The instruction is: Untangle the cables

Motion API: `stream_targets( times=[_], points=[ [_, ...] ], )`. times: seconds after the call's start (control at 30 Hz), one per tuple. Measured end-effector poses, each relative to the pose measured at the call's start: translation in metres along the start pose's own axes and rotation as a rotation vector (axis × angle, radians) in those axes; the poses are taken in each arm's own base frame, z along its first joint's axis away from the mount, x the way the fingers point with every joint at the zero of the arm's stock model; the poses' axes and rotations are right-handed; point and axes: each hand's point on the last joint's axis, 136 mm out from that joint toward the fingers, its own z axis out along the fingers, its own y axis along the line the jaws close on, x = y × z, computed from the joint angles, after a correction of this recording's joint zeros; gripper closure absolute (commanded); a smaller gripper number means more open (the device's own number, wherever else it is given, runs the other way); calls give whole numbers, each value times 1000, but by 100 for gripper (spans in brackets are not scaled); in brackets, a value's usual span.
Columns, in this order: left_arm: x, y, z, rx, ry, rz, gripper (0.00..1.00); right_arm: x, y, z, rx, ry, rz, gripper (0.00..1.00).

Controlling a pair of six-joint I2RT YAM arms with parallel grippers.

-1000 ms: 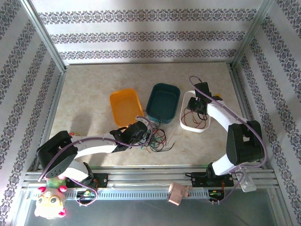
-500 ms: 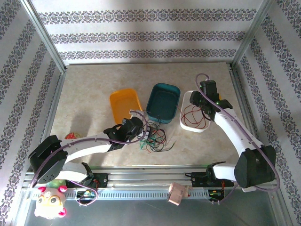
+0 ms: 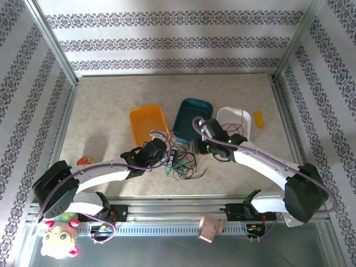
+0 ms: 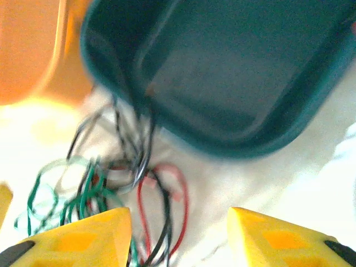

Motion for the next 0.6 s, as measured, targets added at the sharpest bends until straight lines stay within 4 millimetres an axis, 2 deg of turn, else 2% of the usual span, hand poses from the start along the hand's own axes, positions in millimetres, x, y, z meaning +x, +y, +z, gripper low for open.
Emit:
stream_targets(
  times=[0.1, 0.2, 0.4, 0.6],
  points=[
    [7, -3, 4, 13, 29, 15, 6, 30, 14, 7, -24, 68, -32, 52],
    [9, -7, 7, 31, 41, 30, 6, 40, 19, 9, -30, 87, -25, 53],
    [26, -21, 12, 116, 117, 75, 3, 52, 0, 15, 12, 93, 54, 53],
    [40, -41, 9, 230, 178, 123, 0, 49, -20, 12, 17, 45, 153, 53]
  ],
)
